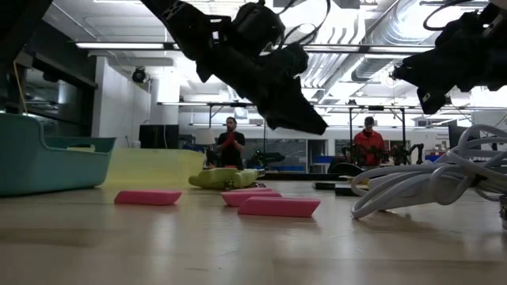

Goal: Pick & Place School Supplies
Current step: Put the middle yellow crayon box into the yellow bin

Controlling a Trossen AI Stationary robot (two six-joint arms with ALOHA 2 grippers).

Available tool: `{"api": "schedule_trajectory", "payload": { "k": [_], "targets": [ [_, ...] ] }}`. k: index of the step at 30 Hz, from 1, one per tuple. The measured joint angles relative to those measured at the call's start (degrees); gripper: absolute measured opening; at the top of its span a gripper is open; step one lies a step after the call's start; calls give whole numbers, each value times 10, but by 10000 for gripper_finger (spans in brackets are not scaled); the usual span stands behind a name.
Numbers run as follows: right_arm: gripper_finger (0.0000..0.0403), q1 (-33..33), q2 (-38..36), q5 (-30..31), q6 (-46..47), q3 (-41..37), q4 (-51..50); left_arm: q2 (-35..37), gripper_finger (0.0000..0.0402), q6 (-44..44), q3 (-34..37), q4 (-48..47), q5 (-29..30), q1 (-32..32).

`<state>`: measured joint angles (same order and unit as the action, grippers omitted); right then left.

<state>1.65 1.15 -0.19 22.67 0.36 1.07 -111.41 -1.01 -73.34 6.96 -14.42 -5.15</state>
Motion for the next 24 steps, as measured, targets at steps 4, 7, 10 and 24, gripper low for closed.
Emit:
{"api": "schedule_trajectory", "payload": {
  "k": [4, 7, 10, 24],
  "targets": [
    [95, 0, 0, 0, 0, 0, 0, -11, 108, -104, 0, 57, 8, 0],
    [95, 0, 0, 0, 0, 0, 0, -20, 108, -199, -2, 100, 34, 1],
    [95, 0, 0, 0, 0, 0, 1, -22, 108, -272, 0, 115, 75, 1],
    [95, 0, 0, 0, 0, 0, 3, -36, 108, -416, 0, 125, 153, 6]
  ]
}}
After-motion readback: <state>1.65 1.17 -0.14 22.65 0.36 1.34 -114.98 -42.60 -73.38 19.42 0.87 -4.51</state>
